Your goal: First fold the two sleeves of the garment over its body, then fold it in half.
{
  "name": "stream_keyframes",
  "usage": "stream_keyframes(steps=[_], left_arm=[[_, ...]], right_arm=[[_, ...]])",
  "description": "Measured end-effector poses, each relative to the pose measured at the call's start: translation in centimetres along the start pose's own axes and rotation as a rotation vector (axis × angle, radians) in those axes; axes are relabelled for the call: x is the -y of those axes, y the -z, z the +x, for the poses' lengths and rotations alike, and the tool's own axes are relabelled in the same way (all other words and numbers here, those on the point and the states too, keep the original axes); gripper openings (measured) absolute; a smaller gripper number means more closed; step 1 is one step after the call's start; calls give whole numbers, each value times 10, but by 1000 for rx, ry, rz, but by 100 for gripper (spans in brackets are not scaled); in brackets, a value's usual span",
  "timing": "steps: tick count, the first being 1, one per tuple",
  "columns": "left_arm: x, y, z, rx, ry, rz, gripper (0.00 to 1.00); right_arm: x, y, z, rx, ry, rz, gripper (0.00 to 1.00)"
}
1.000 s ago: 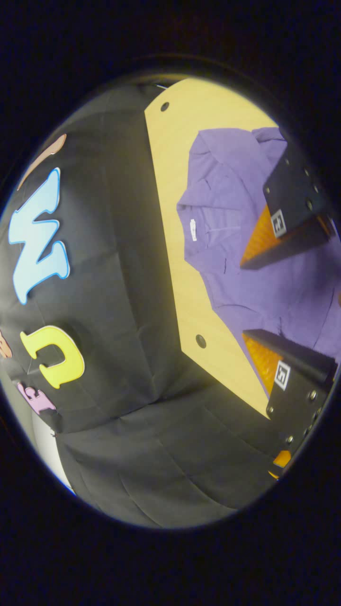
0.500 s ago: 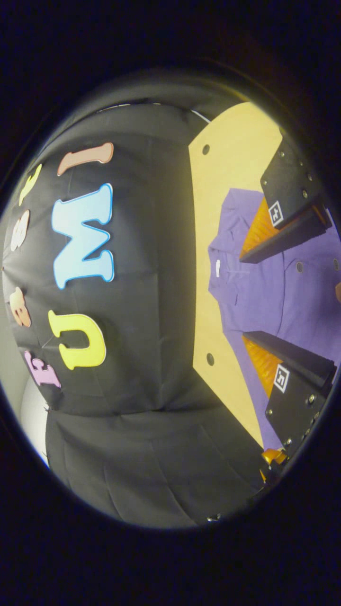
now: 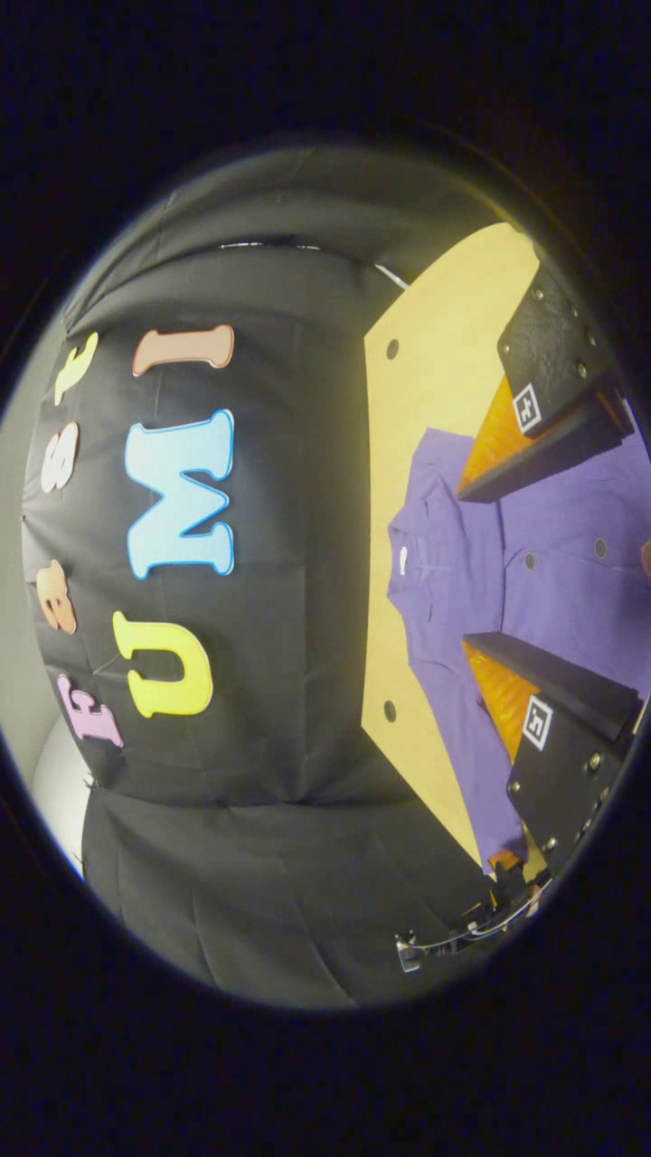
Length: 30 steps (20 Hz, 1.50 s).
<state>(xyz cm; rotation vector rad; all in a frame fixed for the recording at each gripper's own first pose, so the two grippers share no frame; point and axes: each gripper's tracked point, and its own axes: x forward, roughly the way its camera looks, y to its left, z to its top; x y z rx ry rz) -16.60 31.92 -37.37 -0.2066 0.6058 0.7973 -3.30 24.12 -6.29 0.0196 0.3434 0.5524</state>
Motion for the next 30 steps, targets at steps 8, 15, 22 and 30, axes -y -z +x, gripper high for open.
stream_keyframes(steps=[8, 15, 22, 30], left_arm=[[1, 20, 10, -62, -12, 1, 100], [13, 17, 10, -77, -18, 21, 88], [40, 20, 13, -73, 18, 8, 39], [59, 11, 10, -114, 152, -118, 7]], right_arm=[[-10, 4, -10, -27, -28, 1, 89], [-21, 10, -8, -61, -86, -3, 89], [-1, 11, -2, -80, -90, 30, 89], [38, 14, -1, -74, -48, 65, 90]])
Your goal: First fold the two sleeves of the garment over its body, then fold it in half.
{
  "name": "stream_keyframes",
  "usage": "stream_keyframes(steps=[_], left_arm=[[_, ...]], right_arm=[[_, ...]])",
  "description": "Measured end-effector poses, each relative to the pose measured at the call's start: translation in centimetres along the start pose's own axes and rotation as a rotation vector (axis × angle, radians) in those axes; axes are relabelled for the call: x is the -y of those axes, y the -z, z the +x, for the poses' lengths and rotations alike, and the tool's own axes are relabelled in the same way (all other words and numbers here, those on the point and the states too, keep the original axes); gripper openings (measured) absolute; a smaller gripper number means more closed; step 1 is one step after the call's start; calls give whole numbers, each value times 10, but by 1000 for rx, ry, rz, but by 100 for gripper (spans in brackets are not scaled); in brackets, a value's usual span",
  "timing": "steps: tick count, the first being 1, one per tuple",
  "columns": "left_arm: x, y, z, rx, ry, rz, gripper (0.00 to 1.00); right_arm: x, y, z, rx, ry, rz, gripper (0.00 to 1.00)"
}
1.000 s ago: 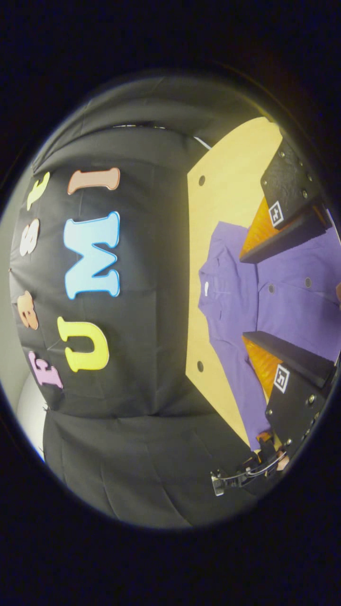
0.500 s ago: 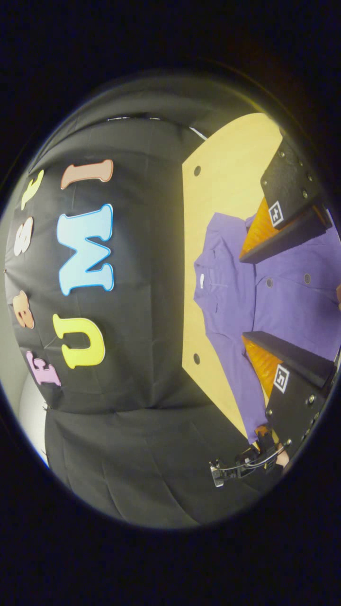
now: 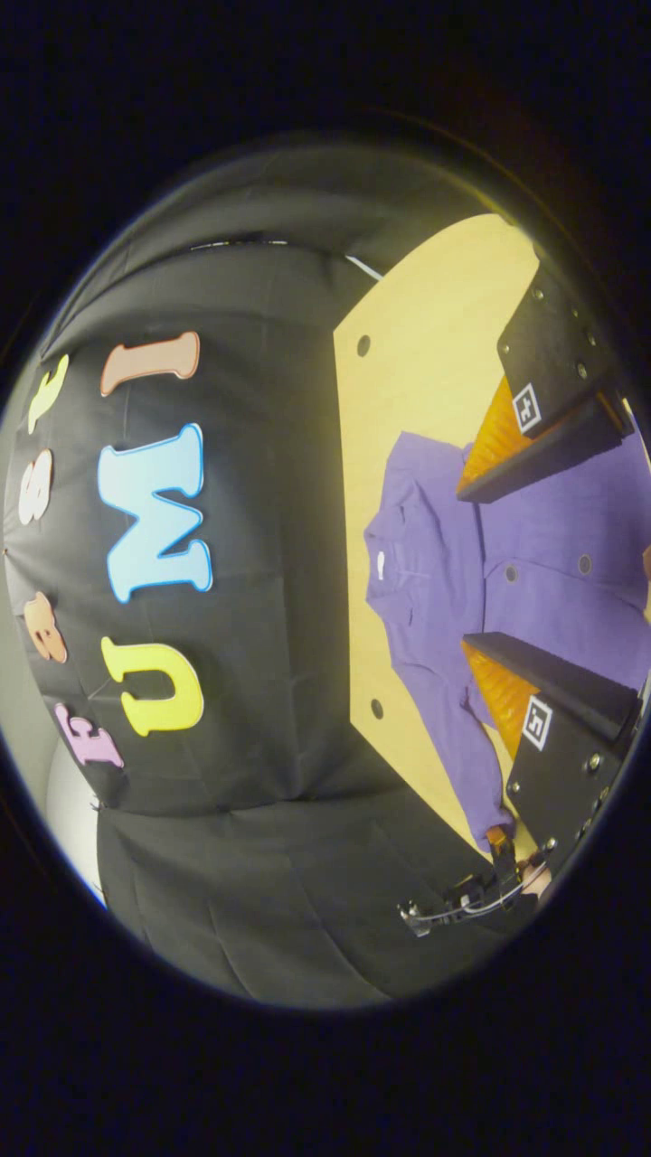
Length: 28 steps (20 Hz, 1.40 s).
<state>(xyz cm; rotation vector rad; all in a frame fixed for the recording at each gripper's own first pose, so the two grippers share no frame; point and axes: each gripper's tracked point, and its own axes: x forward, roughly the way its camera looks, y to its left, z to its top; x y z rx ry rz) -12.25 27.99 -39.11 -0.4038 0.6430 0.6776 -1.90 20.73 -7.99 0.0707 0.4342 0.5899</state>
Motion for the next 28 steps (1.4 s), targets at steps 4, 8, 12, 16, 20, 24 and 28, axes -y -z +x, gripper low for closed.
stream_keyframes(steps=[4, 8, 12, 16, 20, 24, 28], left_arm=[[5, -20, -11, 31, 16, -71, 7], [38, -53, -32, 56, 73, -105, 7], [90, -86, -49, 84, 153, -141, 6], [166, -111, -69, 94, 263, -85, 6], [251, -119, -84, 95, 380, -34, 7], [332, -113, -91, 76, 496, 37, 7], [399, -103, -95, 54, 584, 76, 6]], right_arm=[[22, -1, 1, 7, 27, 4, 90], [40, 3, 7, 3, 35, 30, 89], [58, 3, 16, 14, 40, 66, 90], [79, 4, 22, 28, 60, 83, 90], [104, 4, 23, 43, 95, 111, 90], [130, 7, 19, 49, 138, 120, 90], [155, 11, 9, 49, 192, 104, 90]])
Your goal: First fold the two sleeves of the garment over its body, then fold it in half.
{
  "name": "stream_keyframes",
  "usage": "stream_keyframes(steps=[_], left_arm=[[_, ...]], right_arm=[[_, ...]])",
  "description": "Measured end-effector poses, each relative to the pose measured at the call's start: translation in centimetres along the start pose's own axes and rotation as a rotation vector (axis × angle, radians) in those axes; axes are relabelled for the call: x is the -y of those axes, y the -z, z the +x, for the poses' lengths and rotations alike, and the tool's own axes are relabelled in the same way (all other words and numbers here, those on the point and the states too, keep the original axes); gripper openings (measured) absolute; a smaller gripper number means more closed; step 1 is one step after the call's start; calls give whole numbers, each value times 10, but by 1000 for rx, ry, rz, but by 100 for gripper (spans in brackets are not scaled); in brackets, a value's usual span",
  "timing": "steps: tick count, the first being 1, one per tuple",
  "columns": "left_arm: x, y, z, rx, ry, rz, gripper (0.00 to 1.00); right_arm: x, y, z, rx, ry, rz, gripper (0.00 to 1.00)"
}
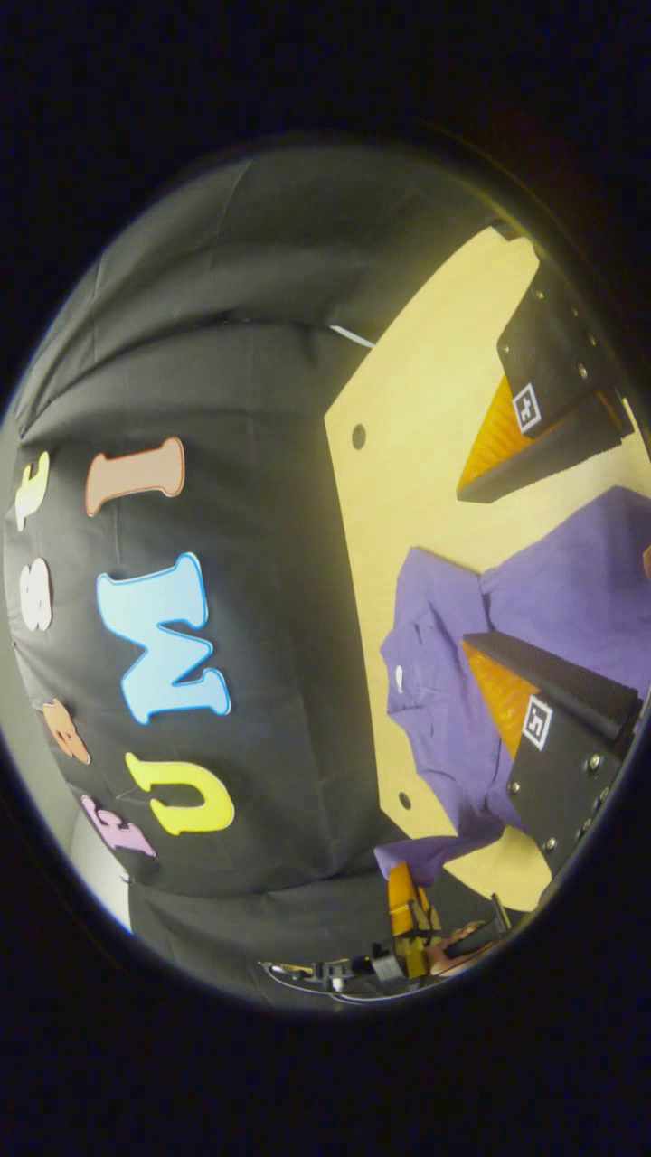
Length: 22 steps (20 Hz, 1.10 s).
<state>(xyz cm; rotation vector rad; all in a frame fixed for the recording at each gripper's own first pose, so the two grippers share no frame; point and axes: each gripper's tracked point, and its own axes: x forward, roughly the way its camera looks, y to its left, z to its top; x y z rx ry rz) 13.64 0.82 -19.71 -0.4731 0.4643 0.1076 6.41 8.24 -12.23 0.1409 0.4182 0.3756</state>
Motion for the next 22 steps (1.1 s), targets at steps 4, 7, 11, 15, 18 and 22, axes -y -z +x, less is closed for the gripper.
stream_keyframes(steps=[4, 7, 11, 15, 18, 22], left_arm=[[56, 19, 27, -45, 79, 33, 6], [100, 44, 45, -91, 140, 69, 6], [149, 75, 65, -140, 205, 100, 6], [188, 109, 76, -193, 254, 137, 6], [209, 131, 86, -224, 264, 169, 6], [220, 162, 102, -271, 245, 227, 6]], right_arm=[[18, 3, -1, -7, 31, 4, 90], [25, 5, -3, -15, 35, 13, 90], [39, 11, -1, -20, 46, -12, 90], [46, 17, -5, -27, 44, -9, 90], [54, 21, -9, -34, 40, -19, 90], [65, 25, -16, -37, 43, -1, 90]])
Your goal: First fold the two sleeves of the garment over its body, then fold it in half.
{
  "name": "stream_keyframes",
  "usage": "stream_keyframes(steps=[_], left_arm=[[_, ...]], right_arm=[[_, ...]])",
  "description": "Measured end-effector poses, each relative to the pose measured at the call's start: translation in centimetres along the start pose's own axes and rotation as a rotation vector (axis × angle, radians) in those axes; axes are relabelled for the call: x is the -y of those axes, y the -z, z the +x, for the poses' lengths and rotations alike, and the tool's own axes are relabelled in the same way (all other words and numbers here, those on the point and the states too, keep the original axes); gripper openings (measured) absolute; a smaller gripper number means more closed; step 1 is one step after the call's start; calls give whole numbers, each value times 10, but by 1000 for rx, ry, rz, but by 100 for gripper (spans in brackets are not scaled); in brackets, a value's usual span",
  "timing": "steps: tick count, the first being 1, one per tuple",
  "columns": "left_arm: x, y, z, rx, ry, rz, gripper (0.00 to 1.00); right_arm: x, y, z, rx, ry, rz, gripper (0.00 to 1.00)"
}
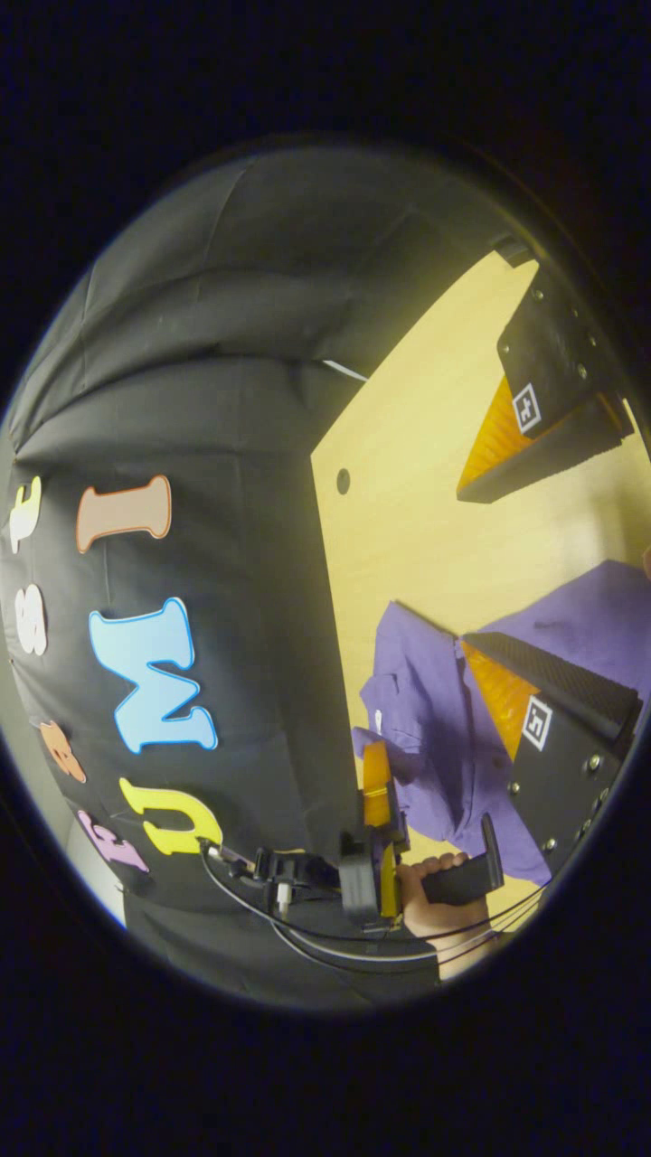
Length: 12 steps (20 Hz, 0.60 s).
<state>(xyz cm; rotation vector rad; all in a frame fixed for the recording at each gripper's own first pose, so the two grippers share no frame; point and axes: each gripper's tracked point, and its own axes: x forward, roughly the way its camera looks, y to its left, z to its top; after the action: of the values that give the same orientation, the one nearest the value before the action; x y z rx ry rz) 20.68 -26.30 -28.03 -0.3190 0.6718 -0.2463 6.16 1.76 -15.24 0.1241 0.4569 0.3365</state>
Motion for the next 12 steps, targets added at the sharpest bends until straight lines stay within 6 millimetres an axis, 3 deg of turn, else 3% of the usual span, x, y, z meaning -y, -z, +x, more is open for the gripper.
stream_keyframes(steps=[5, 9, 10, 11, 12], left_arm=[[5, 24, 20, -55, -48, 94, 7], [10, 35, 24, -51, -44, 152, 8], [18, 40, 26, -64, -15, 147, 14], [23, 44, 26, -73, 5, 143, 13], [26, 43, 25, -75, 19, 144, 27]], right_arm=[[12, 7, -2, -18, -11, 0, 89], [19, 7, -3, -14, -8, -13, 90], [20, 7, -4, -11, 0, -12, 90], [21, 6, -5, -10, 9, -8, 90], [21, 6, -6, -7, 15, 0, 90]])
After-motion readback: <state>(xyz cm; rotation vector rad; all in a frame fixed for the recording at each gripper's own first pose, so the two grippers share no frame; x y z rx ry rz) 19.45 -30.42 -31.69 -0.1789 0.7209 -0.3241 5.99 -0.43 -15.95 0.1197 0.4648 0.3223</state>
